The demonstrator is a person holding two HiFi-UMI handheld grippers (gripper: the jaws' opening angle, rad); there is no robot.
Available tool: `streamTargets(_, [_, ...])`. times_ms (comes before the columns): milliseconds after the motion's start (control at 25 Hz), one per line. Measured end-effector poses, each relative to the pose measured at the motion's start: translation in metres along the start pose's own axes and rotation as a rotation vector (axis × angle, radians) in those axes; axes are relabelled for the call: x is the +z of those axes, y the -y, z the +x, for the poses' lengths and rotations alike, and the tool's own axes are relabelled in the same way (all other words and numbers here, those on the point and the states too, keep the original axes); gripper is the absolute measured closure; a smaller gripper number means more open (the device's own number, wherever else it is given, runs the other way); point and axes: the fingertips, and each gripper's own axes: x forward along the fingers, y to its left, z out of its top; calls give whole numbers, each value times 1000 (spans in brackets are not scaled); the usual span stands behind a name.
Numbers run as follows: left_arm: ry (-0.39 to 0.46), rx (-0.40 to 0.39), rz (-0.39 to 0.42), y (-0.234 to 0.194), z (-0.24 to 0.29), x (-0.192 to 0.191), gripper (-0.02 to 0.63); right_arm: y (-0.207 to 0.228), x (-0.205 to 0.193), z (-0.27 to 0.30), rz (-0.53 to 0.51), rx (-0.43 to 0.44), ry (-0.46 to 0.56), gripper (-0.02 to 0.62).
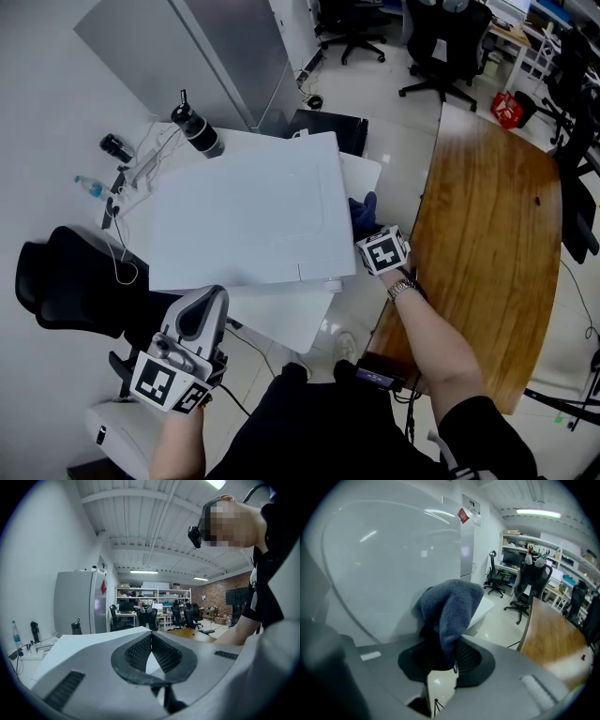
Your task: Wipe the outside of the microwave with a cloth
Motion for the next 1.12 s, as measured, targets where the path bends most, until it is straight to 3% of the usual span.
streamTargets(640, [69, -66, -40, -7, -26, -3, 601, 7, -9, -86, 47, -155, 80, 514])
streamTargets(1120, [133, -162, -72, -13, -93, -13, 601, -70, -20, -203, 63, -267, 193, 514])
